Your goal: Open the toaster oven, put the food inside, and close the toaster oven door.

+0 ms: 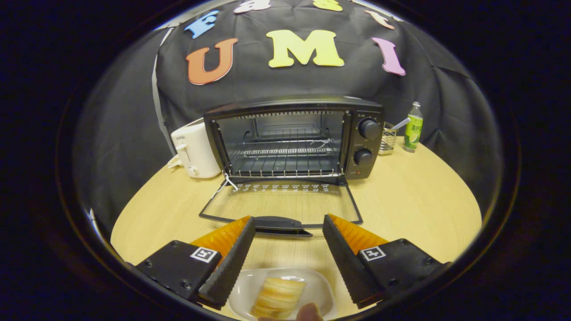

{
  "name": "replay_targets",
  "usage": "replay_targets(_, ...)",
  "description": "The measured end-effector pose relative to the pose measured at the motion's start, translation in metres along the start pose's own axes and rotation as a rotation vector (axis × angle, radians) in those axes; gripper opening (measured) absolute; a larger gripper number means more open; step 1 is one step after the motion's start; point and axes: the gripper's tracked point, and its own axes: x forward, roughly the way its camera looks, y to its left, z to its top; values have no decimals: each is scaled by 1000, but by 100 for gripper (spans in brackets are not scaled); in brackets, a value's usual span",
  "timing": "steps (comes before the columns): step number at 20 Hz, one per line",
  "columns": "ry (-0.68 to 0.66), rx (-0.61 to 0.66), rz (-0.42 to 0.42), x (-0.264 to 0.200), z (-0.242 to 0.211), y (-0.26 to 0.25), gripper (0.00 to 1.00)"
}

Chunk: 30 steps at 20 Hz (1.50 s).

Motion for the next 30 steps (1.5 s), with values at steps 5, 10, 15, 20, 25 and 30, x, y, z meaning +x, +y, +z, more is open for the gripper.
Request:
replay_targets(5, -62, -53, -17, -61, 5, 1, 100)
replay_targets(10, -11, -36, 24, -90, -29, 10, 100)
replay_targets(15, 111, -24, 9, -80, -81, 8, 100)
replay_targets(20, 217, 10, 12, -60, -121, 11, 100)
replay_targets(25, 234, 44, 5, -50, -127, 7, 92)
replay_targets(30, 239, 71, 11, -49, -129, 8, 61)
